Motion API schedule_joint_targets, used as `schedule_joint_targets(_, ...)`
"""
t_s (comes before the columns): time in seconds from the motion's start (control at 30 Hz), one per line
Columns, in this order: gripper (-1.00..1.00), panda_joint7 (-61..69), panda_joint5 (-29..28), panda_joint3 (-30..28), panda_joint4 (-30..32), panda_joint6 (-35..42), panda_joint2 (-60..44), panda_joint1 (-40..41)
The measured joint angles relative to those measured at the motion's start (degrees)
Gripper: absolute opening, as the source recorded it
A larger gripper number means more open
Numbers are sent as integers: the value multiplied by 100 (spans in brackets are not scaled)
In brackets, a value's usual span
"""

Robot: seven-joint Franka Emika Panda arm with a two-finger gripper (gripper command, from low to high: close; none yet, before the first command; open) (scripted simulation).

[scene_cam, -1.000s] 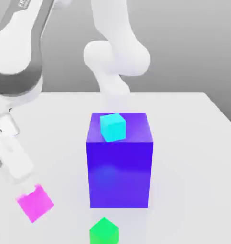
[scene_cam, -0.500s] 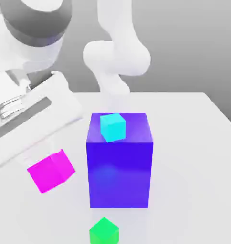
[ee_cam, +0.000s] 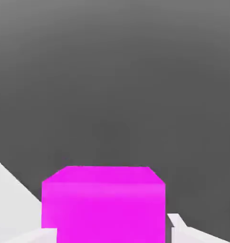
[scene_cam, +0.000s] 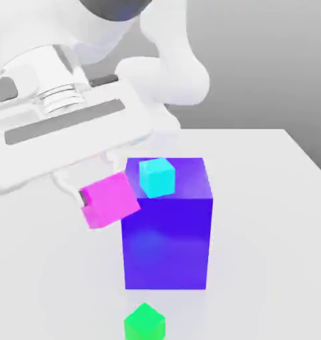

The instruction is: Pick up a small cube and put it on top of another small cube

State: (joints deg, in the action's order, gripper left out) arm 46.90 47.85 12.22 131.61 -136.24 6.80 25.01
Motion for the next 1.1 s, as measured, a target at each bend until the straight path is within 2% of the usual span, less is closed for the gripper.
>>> schedule_joint_targets(0.53,-100,3042,-1462,329,333,-658,84,-367)
schedule_joint_targets(1.1,-100,5618,-3827,555,673,-1141,-740,-491)
